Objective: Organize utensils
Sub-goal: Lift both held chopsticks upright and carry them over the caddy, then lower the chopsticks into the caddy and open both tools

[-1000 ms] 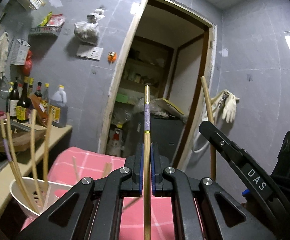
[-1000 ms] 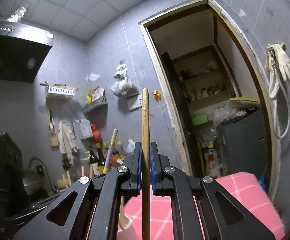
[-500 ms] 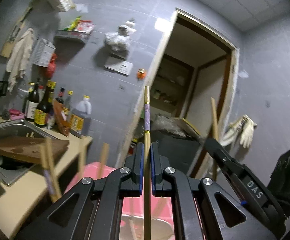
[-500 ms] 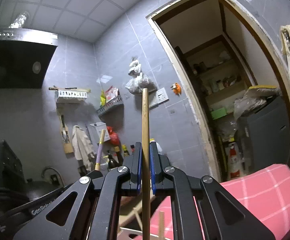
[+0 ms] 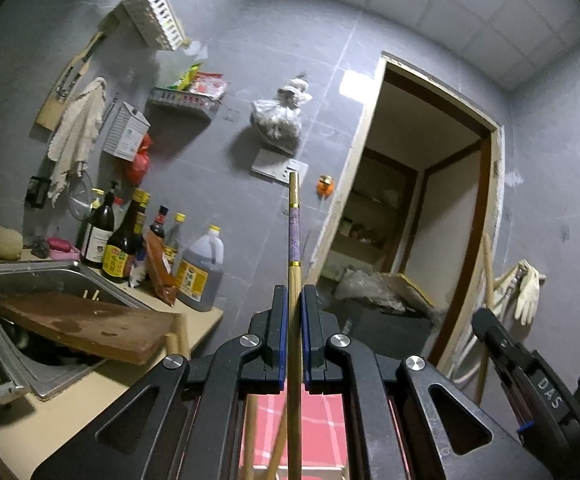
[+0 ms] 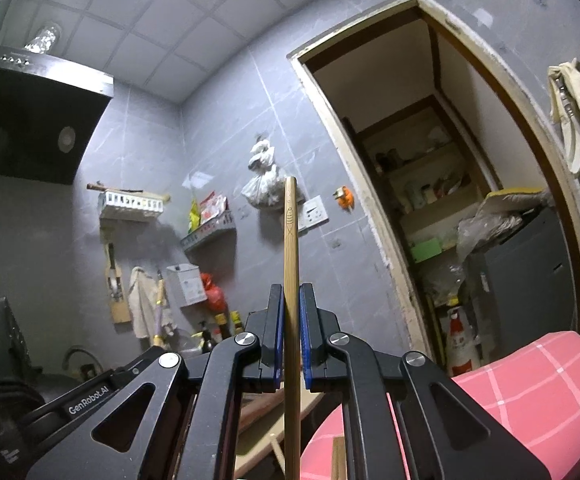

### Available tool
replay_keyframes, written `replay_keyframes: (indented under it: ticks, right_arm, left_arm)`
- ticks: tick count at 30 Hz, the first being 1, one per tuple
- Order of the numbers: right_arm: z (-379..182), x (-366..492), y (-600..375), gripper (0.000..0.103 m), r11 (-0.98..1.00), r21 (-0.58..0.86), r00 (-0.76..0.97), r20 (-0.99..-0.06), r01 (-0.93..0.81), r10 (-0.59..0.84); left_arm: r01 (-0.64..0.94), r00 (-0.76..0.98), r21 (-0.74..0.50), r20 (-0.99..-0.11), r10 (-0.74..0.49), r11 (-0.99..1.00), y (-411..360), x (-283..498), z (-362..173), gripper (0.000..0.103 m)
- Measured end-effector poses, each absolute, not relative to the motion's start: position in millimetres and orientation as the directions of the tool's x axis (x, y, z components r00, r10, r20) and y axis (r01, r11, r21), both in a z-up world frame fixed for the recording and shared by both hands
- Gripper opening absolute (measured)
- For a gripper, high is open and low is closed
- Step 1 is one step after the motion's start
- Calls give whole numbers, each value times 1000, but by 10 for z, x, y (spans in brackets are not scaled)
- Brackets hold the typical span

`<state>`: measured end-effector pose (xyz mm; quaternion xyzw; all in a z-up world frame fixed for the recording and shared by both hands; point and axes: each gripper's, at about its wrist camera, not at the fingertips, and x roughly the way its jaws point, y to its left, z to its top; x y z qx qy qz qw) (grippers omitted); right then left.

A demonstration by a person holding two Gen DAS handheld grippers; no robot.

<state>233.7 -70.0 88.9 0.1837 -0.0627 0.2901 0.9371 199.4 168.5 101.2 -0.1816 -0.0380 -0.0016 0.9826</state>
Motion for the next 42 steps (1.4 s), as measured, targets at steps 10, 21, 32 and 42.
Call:
replay_keyframes:
  ticks: [10, 21, 32, 42]
  right_arm:
    - [781, 2388, -743, 5, 755, 342, 828, 260, -560, 496]
    - [784, 2352, -740, 6, 785, 332, 848, 287, -524, 445]
    - [781, 2379, -630, 6, 848, 300, 894, 245, -438, 375]
    - [722, 2347, -593, 6, 857, 258, 886, 261, -446, 383]
  left_arm:
    - [-23, 992, -388, 105, 69, 922, 1767, 2002, 882, 4]
    - [-31, 991, -398, 110, 81, 917, 1728, 2007, 828, 4]
    - [-36, 989, -395, 117, 89, 918, 1708, 1996, 788, 4]
    - [-37, 988, -386, 122, 91, 922, 1673, 1987, 758, 4]
